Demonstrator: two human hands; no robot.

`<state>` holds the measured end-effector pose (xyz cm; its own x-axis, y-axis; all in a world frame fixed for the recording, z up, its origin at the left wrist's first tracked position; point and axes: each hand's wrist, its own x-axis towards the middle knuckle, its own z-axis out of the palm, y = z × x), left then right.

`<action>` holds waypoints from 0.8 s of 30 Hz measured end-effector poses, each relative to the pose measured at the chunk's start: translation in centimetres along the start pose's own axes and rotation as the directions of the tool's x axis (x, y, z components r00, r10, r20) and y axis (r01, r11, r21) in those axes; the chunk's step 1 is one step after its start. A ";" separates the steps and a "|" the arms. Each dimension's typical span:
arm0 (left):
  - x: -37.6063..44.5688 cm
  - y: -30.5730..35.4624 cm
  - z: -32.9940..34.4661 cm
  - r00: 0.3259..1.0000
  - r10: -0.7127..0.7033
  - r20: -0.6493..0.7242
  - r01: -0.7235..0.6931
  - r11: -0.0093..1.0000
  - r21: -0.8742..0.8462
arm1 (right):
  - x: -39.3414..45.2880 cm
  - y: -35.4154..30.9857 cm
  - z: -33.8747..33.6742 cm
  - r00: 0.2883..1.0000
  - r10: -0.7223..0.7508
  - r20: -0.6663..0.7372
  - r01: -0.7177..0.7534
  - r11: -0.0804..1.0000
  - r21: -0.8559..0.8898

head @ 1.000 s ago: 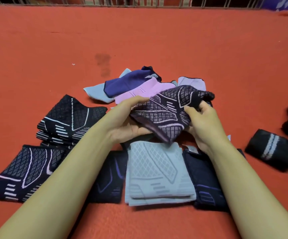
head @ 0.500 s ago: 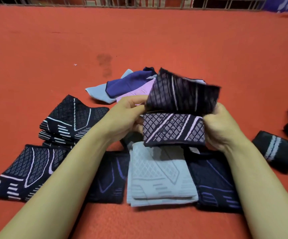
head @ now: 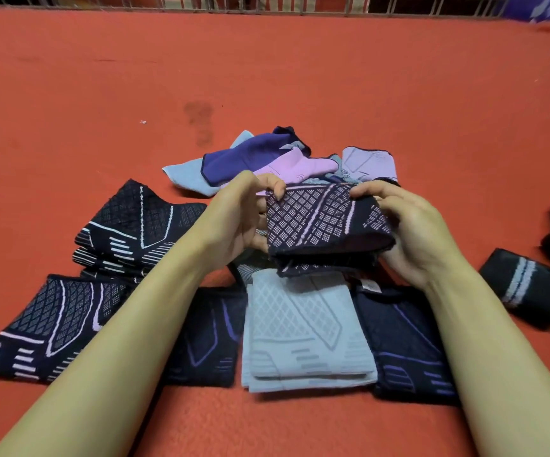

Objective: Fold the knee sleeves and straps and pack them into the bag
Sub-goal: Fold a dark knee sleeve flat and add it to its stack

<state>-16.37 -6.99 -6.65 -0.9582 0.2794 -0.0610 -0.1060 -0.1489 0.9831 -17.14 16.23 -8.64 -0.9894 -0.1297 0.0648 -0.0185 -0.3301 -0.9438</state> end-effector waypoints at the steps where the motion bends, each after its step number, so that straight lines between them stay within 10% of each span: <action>1: -0.1 -0.1 0.1 0.999 0.040 -0.021 -0.039 0.996 0.076 | 0.2 0.1 0.0 0.999 0.016 -0.030 -0.015 0.999 0.042; 8: 0.1 -1.7 0.5 0.875 0.485 -0.008 -0.424 0.772 0.474 | -0.3 1.1 0.8 0.959 0.276 -0.072 -0.285 0.917 -0.278; 15: 0.3 -1.4 1.3 0.995 0.104 -0.002 -0.102 0.976 -0.192 | 0.1 1.2 0.1 0.999 0.044 -0.019 -0.047 0.958 -0.283; 24: -0.2 -1.0 -0.3 0.991 0.053 0.124 -0.057 0.998 0.030 | -0.4 0.5 0.2 0.993 0.041 0.114 -0.038 0.999 -0.029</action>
<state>-16.14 -7.18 -7.72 -0.9221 0.3867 0.0126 -0.0434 -0.1357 0.9898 -16.75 15.91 -9.02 -0.9665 -0.2490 0.0627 0.0147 -0.2974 -0.9547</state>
